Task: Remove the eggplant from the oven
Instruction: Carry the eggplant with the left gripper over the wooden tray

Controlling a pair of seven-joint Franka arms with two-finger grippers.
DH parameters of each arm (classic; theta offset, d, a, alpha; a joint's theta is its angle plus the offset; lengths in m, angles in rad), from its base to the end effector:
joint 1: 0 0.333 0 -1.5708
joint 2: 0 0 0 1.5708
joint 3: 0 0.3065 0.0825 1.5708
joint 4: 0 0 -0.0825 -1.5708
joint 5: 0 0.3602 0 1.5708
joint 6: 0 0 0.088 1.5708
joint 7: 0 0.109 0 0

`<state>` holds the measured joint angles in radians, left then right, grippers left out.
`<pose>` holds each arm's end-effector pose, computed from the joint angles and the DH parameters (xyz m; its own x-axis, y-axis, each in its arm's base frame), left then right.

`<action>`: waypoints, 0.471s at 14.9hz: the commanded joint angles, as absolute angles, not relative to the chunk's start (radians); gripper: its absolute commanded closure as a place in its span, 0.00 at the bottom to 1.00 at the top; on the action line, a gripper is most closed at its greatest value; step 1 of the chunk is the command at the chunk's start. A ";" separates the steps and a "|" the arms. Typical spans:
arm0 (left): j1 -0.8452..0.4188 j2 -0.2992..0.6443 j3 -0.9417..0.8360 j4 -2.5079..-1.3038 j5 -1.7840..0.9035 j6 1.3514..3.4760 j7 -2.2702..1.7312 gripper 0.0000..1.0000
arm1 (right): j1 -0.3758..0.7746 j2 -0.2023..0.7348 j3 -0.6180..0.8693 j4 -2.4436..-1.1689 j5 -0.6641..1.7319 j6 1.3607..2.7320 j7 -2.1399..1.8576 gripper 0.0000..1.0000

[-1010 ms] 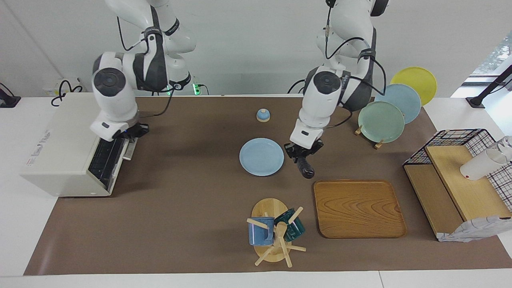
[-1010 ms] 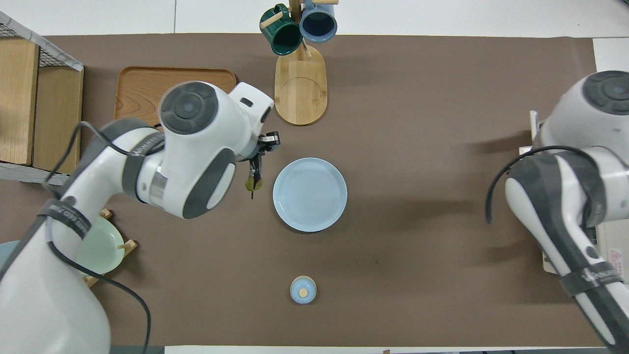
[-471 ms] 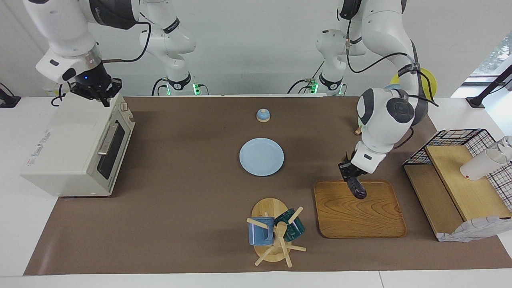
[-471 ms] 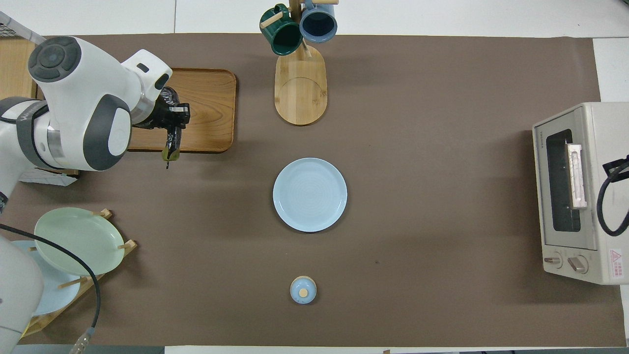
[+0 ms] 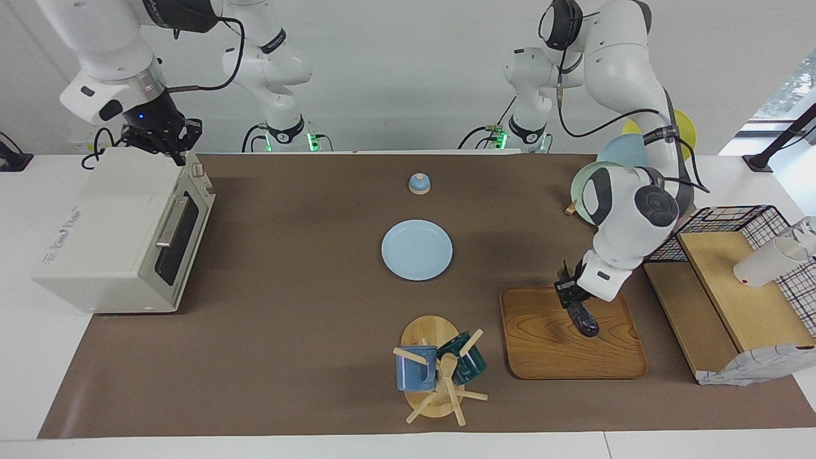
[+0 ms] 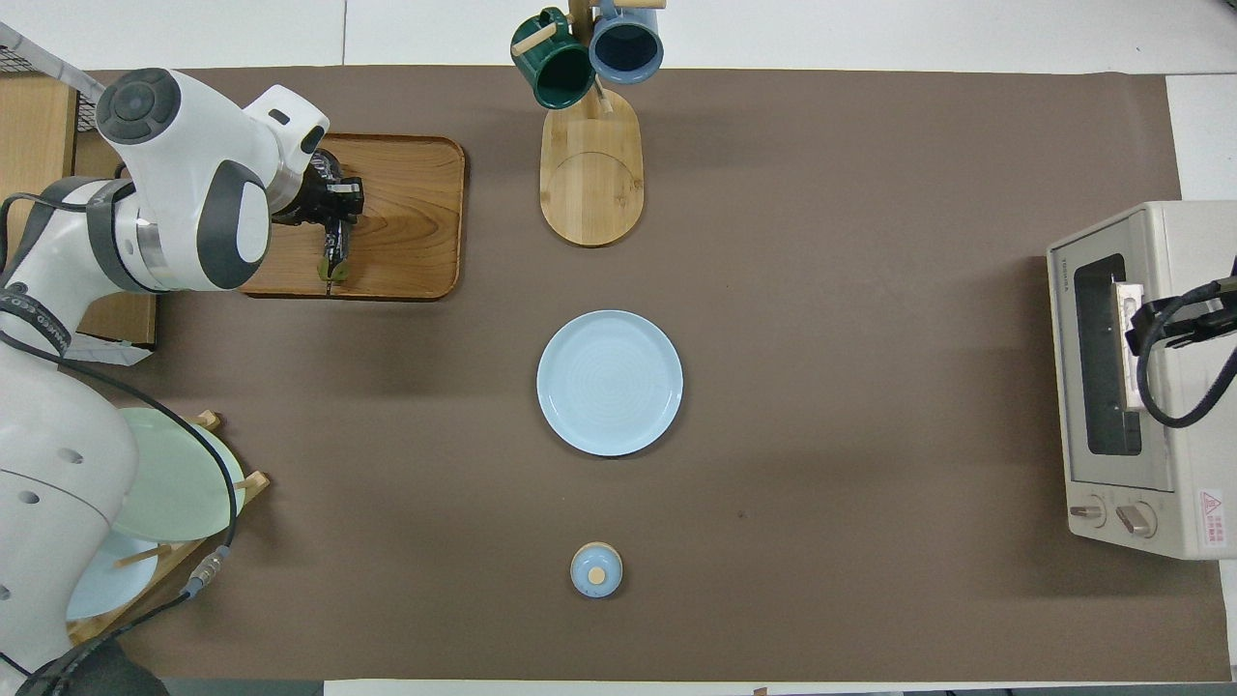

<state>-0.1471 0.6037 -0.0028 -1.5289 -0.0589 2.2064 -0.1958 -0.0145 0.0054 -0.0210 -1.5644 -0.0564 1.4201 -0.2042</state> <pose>0.6786 -0.1043 0.3143 0.9948 0.0814 0.0614 0.0774 -0.9949 0.0646 0.5145 -0.0251 0.6012 0.9746 0.1597 -0.1573 0.1656 -0.9859 0.0251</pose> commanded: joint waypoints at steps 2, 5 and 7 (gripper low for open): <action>-0.141 0.601 -0.009 -1.523 -0.066 2.217 -0.126 1.00 | -0.022 0.023 -0.028 -1.540 -0.020 1.411 -0.186 0.00; -0.141 0.597 -0.008 -1.526 -0.066 2.198 -0.084 0.01 | 0.011 0.029 -0.044 -1.534 -0.043 1.411 -0.183 0.00; -0.141 0.595 -0.008 -1.522 -0.066 2.191 -0.084 0.00 | 0.024 0.025 -0.070 -1.536 -0.046 1.411 -0.179 0.00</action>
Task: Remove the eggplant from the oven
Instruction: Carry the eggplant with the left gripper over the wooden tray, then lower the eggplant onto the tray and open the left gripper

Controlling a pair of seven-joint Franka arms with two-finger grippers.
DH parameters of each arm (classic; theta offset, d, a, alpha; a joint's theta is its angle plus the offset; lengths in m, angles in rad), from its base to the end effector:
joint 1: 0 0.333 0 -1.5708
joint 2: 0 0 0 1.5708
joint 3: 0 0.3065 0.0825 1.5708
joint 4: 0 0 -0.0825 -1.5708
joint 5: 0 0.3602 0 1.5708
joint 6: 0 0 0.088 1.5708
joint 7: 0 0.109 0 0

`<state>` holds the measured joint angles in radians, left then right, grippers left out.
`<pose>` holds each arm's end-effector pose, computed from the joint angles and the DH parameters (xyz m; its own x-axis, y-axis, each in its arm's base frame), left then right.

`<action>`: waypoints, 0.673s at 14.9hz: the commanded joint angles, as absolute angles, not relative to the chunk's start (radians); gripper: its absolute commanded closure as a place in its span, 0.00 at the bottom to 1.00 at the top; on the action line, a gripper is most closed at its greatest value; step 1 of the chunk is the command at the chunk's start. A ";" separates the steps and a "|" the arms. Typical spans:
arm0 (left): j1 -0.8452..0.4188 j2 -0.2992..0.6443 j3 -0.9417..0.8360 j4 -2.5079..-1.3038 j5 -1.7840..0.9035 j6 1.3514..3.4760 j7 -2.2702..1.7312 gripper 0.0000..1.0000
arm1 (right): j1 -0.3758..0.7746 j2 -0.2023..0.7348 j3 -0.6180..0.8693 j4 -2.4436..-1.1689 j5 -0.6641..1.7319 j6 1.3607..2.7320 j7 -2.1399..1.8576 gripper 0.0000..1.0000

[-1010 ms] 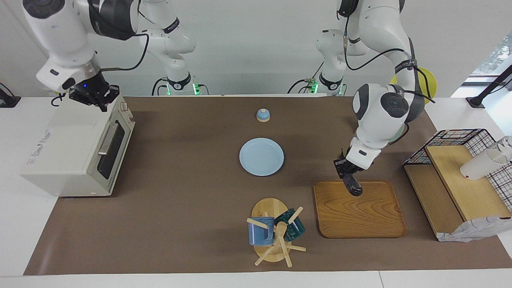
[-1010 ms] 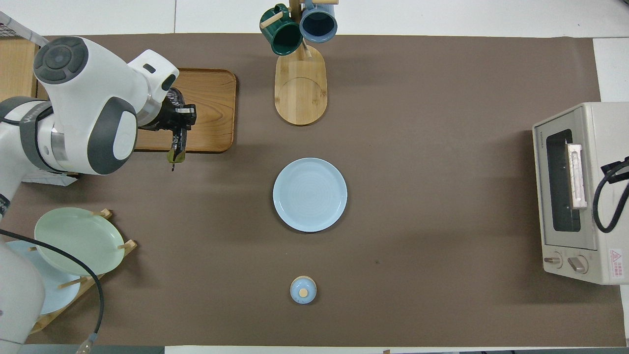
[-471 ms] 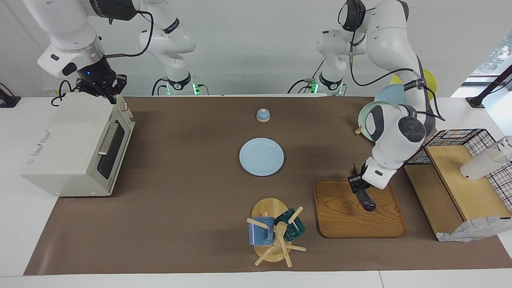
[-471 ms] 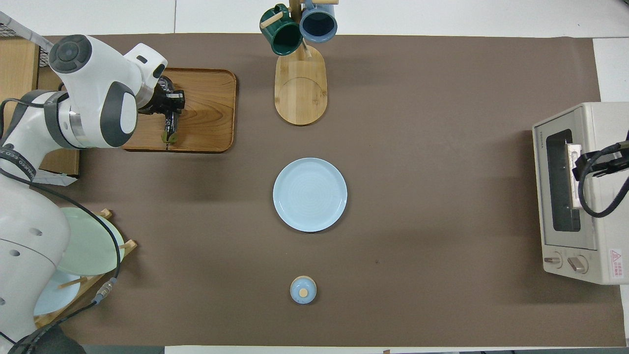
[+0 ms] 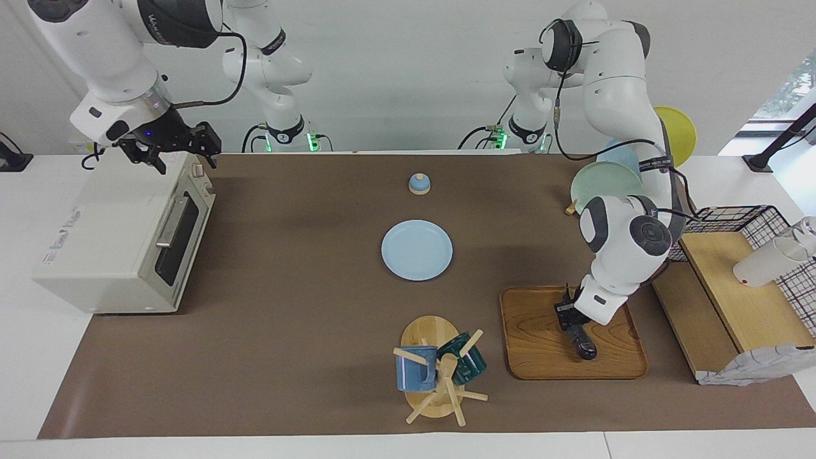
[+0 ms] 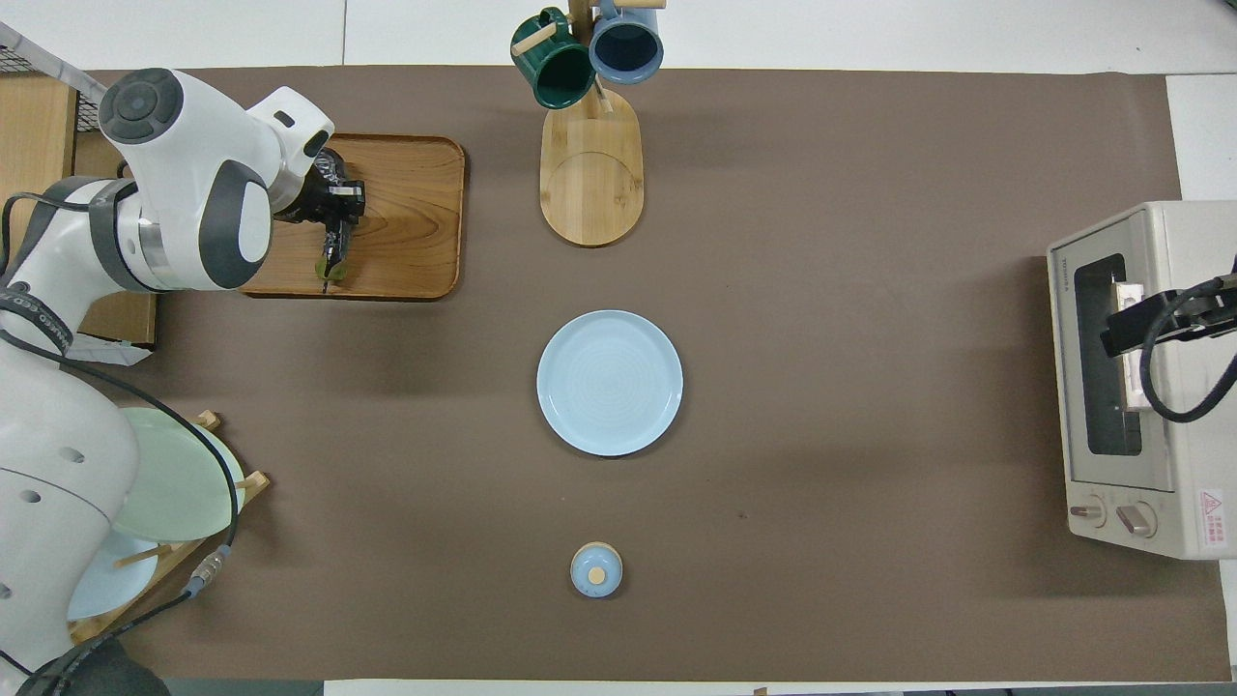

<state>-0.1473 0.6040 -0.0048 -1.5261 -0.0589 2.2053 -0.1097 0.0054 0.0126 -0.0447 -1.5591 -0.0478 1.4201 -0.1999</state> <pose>0.6789 -0.1056 0.3152 0.9977 -0.0062 0.0680 -0.0104 -0.9981 0.0604 0.5165 -0.0259 0.5997 0.9756 0.1530 -0.1574 0.1577 -0.9873 0.0174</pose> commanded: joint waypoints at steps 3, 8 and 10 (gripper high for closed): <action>-0.137 0.542 -0.008 -1.522 -0.067 2.140 -0.092 0.00 | 0.012 0.015 -0.072 -1.551 -0.031 1.378 -0.167 0.00; -0.104 0.335 -0.005 -1.526 -0.069 1.949 -0.100 0.00 | 0.011 -0.011 -0.072 -1.577 -0.032 1.384 -0.112 0.00; -0.094 0.250 -0.003 -1.523 -0.069 1.831 -0.109 0.00 | 0.015 -0.011 -0.071 -1.577 -0.032 1.382 -0.115 0.00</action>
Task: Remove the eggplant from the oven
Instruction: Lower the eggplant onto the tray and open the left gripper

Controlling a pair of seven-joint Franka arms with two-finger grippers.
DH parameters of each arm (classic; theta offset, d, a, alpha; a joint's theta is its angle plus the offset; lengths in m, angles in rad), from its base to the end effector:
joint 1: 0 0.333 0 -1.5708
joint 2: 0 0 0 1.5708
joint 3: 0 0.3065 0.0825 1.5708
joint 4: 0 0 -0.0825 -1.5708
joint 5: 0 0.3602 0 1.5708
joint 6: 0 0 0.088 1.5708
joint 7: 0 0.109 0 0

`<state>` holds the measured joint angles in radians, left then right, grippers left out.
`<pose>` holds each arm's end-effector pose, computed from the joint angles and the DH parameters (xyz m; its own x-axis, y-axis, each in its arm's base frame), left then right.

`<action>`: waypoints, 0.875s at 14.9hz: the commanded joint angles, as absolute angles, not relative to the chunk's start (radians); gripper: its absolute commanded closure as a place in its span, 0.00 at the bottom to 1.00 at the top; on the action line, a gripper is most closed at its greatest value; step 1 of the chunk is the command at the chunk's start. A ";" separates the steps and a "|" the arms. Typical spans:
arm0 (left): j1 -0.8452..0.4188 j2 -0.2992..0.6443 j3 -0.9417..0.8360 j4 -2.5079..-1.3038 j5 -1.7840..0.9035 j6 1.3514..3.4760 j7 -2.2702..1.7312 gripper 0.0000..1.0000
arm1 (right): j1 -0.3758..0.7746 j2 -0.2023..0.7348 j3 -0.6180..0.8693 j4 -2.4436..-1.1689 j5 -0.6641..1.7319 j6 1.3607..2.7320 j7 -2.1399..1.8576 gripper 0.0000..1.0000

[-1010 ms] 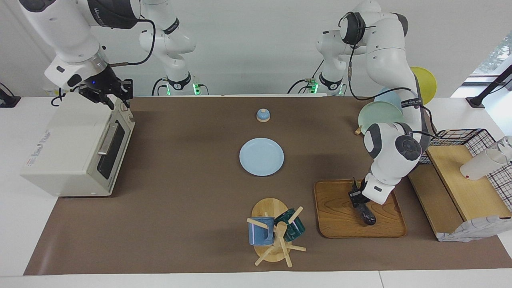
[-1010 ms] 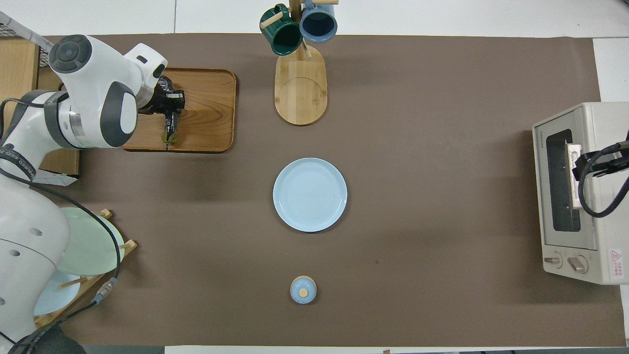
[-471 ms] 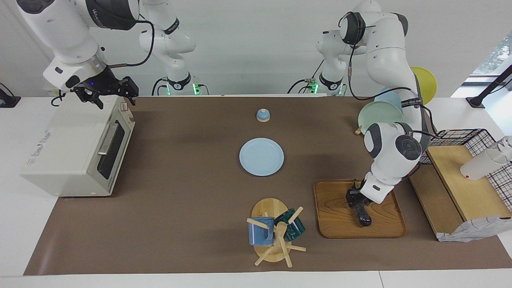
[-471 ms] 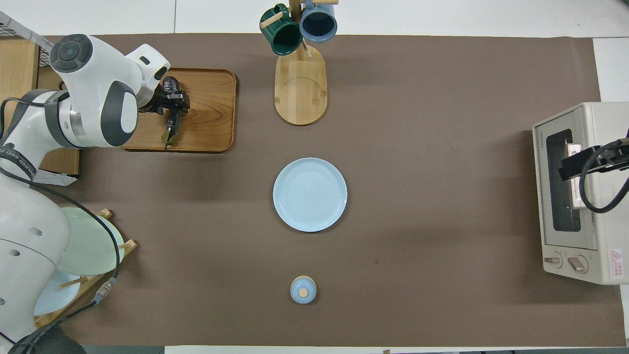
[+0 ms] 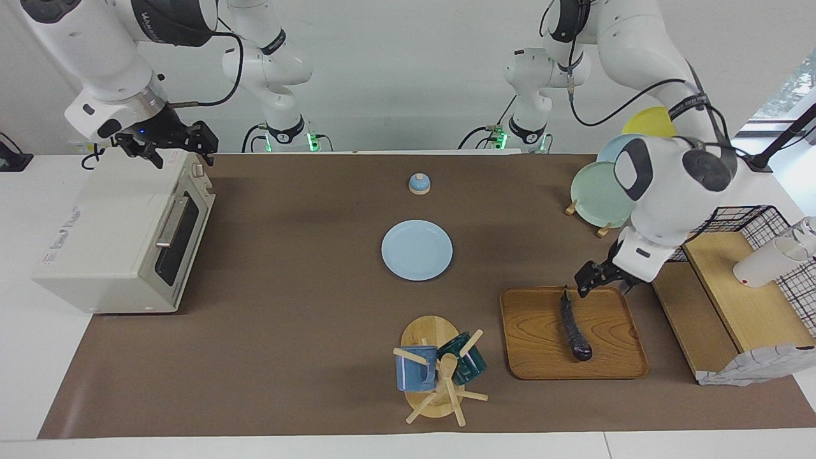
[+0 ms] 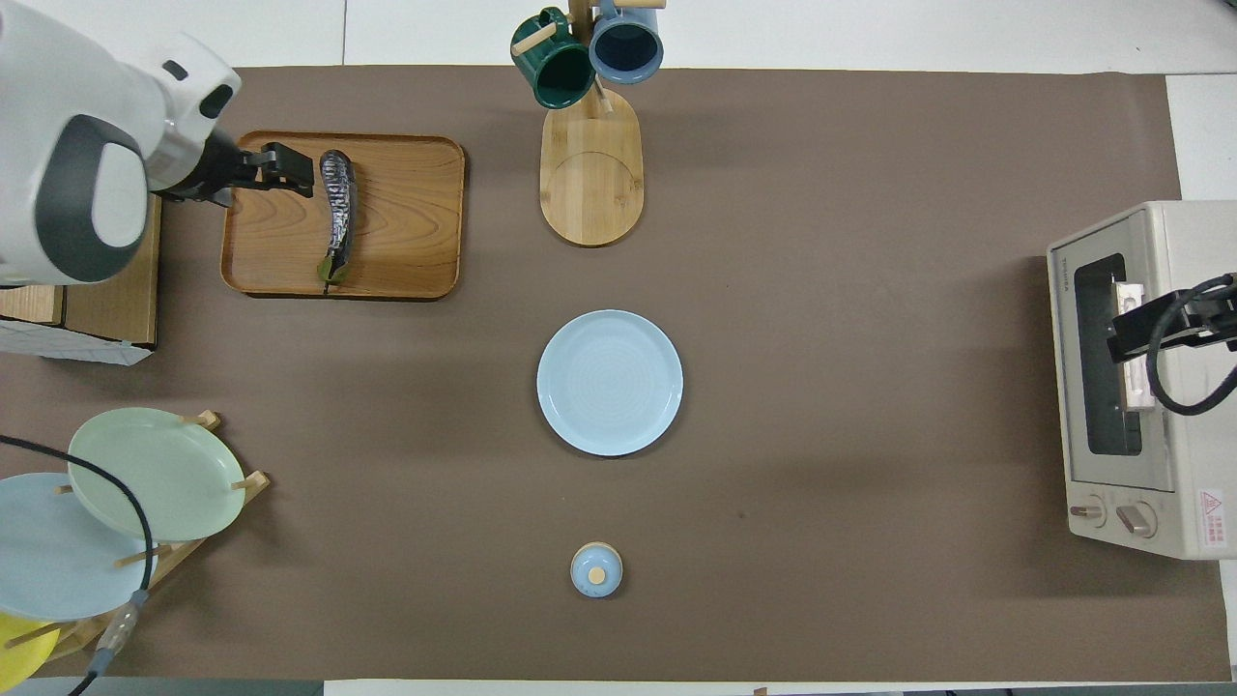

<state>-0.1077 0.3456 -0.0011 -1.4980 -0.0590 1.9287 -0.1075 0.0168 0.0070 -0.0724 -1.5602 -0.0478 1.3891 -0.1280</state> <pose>0.6433 -0.0744 0.4748 0.9968 0.0196 0.0778 0.0145 -0.9977 0.0659 0.5107 -0.0342 0.6000 0.9813 0.0644 -0.1816 0.0702 -0.9972 0.0253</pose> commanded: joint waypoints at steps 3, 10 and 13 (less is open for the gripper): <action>-0.092 0.135 0.002 -1.526 -0.066 1.679 -0.109 0.00 | 0.018 -0.011 -0.069 -1.577 -0.032 1.384 -0.115 0.00; -0.094 -0.087 0.002 -1.681 -0.043 1.497 -0.101 0.00 | 0.015 -0.011 -0.069 -1.577 -0.032 1.384 -0.115 0.00; -0.089 -0.132 0.002 -1.772 -0.041 1.509 -0.098 0.00 | 0.014 -0.011 -0.071 -1.577 -0.032 1.384 -0.115 0.00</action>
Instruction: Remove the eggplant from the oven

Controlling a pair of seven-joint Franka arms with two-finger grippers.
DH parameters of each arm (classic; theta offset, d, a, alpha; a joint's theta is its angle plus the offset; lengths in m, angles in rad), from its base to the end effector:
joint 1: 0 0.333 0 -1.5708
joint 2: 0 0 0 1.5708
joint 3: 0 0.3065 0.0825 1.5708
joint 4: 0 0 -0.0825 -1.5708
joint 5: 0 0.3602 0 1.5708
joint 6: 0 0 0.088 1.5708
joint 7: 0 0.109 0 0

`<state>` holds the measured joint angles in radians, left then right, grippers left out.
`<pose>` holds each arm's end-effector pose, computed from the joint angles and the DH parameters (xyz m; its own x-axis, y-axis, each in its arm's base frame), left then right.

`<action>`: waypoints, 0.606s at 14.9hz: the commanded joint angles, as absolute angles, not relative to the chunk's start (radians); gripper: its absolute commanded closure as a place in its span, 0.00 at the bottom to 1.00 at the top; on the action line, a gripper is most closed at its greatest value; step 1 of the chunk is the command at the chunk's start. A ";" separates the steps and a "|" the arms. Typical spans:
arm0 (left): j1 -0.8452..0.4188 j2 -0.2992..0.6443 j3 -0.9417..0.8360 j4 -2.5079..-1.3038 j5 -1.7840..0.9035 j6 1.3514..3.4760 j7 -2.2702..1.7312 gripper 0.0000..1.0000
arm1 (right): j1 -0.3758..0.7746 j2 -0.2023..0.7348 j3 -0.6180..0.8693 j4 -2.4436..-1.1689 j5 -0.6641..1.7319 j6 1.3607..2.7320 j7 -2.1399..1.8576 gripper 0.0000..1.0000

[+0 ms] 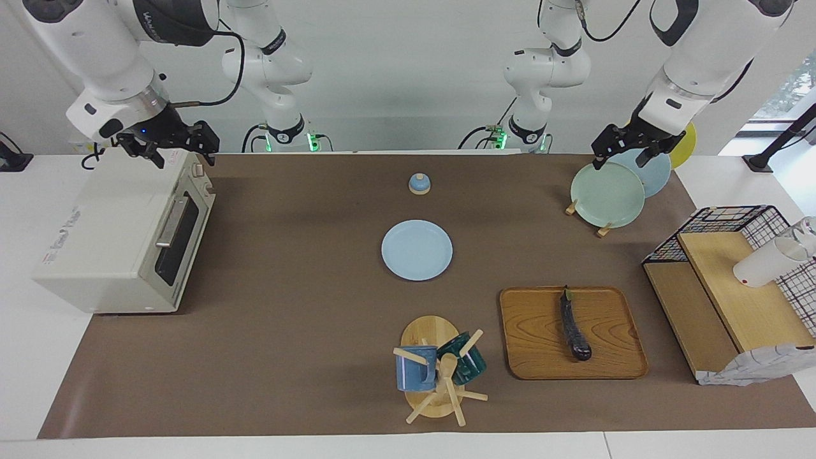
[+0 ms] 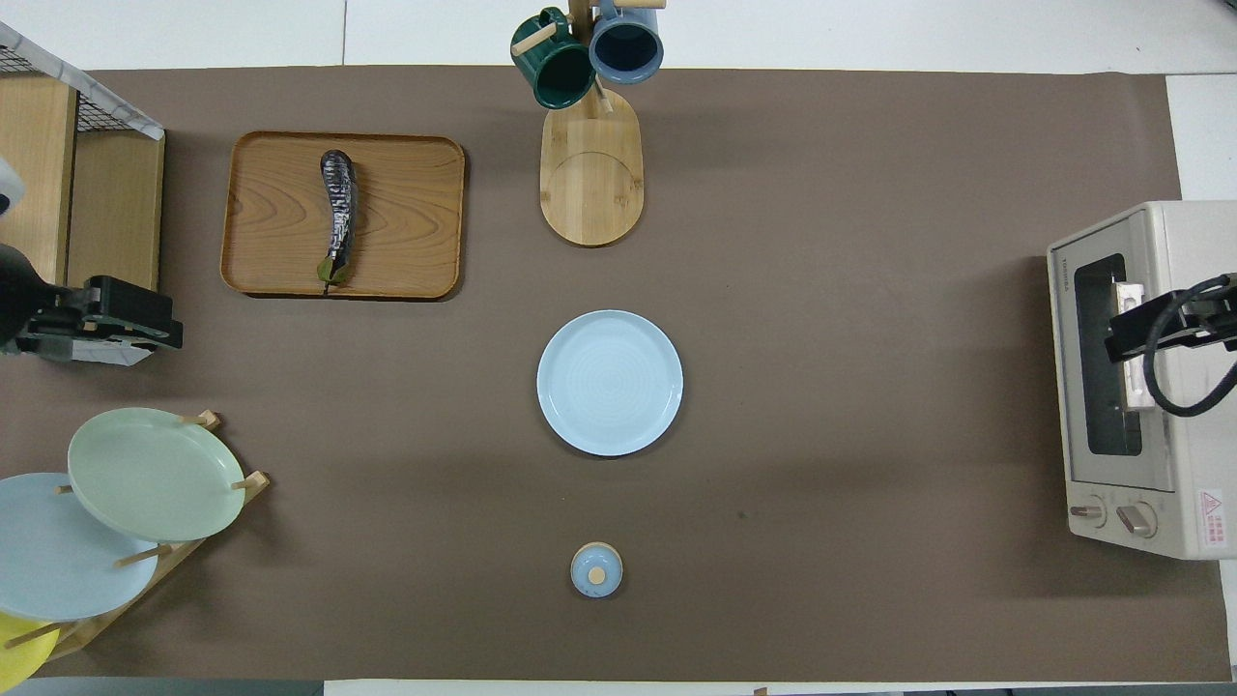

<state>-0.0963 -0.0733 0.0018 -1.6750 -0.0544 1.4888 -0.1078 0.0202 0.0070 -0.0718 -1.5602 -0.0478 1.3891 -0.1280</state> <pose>0.4948 -0.0532 0.5980 0.9930 0.0093 -0.1177 0.0144 -0.9990 0.0420 0.5109 -0.0321 0.6000 0.9810 0.0683 -0.1816 0.0741 -0.9969 0.0253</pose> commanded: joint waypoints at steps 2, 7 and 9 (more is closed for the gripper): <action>-0.068 -0.117 -0.003 -1.741 -0.041 1.505 -0.087 0.00 | 0.015 -0.011 -0.069 -1.577 -0.032 1.384 -0.115 0.00; -0.080 -0.014 0.003 -1.528 -0.041 1.382 -0.089 0.00 | 0.014 -0.011 -0.071 -1.577 -0.032 1.384 -0.115 0.00; -0.103 -0.020 0.002 -1.541 -0.019 1.416 -0.087 0.00 | 0.015 -0.011 -0.069 -1.577 -0.032 1.384 -0.115 0.00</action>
